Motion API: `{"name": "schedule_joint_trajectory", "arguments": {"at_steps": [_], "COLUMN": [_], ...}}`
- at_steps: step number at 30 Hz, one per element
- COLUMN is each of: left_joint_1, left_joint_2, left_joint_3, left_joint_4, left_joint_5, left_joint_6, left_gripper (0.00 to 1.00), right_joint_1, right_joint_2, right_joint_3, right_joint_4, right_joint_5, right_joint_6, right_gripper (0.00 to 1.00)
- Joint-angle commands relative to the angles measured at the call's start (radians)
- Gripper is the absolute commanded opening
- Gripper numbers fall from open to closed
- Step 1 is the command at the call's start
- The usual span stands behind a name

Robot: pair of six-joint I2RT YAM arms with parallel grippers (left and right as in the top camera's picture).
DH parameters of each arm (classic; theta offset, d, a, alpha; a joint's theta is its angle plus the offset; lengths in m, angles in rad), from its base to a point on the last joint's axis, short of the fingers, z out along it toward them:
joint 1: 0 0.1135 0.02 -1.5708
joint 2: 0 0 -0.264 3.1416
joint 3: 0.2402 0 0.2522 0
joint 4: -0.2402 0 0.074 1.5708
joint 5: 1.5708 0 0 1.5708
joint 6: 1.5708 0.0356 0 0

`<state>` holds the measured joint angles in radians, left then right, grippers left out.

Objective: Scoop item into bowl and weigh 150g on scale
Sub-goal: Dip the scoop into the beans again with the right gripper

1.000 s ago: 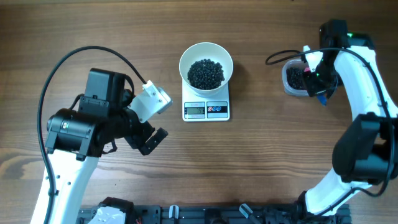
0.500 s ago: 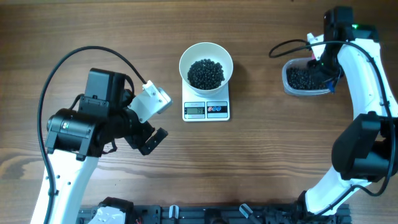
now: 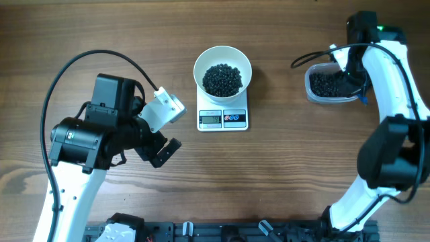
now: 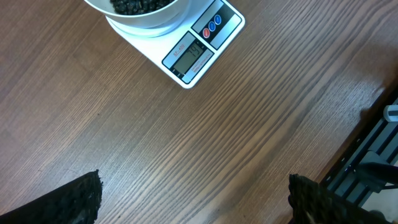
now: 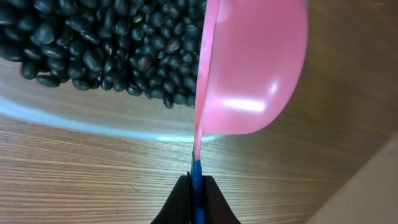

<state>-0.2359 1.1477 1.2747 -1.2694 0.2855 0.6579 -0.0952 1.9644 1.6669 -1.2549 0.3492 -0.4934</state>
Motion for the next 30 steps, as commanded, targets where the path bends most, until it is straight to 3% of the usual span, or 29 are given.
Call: {"name": "schedule_joint_trajectory", "arguments": {"at_steps": [1, 17, 30], "left_joint_1": [0.005, 0.005, 0.005], "left_joint_2": [0.004, 0.004, 0.004], "left_joint_3": [0.006, 0.006, 0.006], "left_joint_4": [0.0, 0.0, 0.0], "left_joint_5": [0.002, 0.002, 0.002], "left_joint_6": [0.019, 0.019, 0.019], "left_gripper": [1.0, 1.0, 1.0], "right_joint_1": [-0.004, -0.003, -0.005], "right_joint_2": [0.066, 0.098, 0.103], "right_joint_3": [0.008, 0.009, 0.008], "right_joint_4": [-0.01, -0.071, -0.067], "right_joint_5": [0.029, -0.378, -0.582], "right_joint_6": [-0.023, 0.0, 0.005], "right_gripper": [0.04, 0.04, 0.04]}}
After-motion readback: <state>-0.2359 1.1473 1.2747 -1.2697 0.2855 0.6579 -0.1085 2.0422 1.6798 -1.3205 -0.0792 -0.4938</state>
